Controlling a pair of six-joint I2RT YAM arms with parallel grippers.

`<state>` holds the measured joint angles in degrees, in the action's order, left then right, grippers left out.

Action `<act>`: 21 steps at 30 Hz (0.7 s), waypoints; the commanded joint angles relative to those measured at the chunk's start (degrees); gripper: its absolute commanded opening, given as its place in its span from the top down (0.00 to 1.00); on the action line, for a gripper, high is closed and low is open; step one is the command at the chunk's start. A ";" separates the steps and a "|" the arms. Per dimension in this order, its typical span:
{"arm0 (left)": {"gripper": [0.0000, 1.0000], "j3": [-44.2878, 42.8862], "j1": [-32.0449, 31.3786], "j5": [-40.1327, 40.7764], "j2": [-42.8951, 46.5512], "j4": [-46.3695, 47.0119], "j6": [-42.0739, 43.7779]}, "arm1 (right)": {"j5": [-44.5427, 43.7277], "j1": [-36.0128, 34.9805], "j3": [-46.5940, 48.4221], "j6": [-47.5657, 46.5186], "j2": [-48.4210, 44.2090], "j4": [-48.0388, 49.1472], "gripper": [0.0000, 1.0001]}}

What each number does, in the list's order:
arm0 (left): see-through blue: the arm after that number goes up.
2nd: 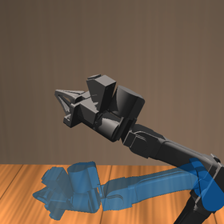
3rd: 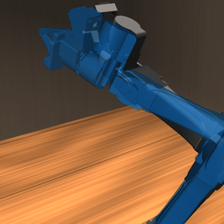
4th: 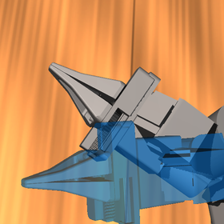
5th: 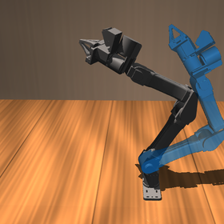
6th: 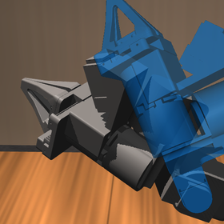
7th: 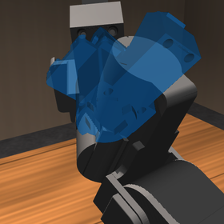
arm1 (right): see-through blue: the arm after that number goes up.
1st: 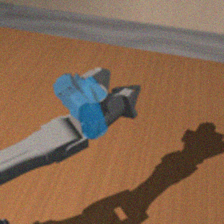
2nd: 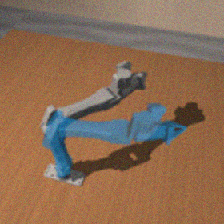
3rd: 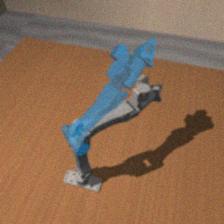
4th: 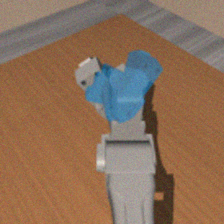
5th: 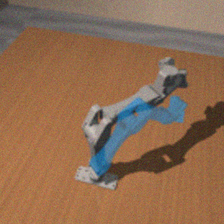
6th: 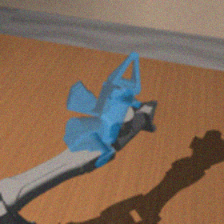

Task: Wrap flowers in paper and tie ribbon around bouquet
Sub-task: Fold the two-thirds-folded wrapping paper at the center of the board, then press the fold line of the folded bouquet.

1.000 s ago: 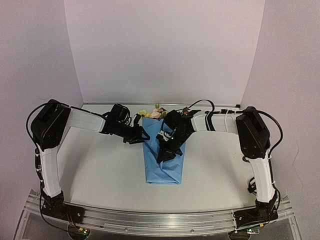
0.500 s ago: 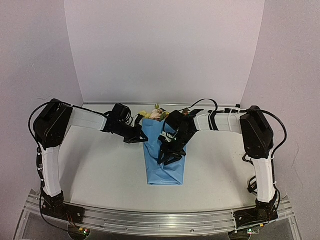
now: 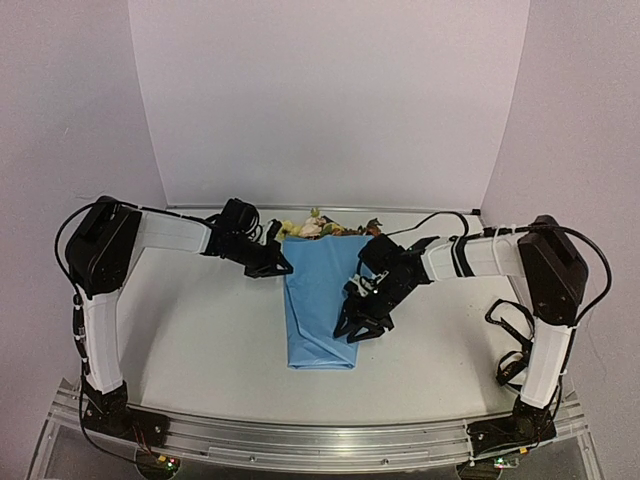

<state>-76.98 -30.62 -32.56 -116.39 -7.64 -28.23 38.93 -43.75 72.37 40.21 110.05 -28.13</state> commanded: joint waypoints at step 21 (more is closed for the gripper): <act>1.00 -0.22 0.91 6.18 -0.51 0.94 -0.45 | -3.37 -2.29 -9.55 14.37 -1.35 18.90 0.83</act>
<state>-77.49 -29.95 -27.22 -117.60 -8.95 -28.53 35.92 -45.19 62.54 53.40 110.41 -10.74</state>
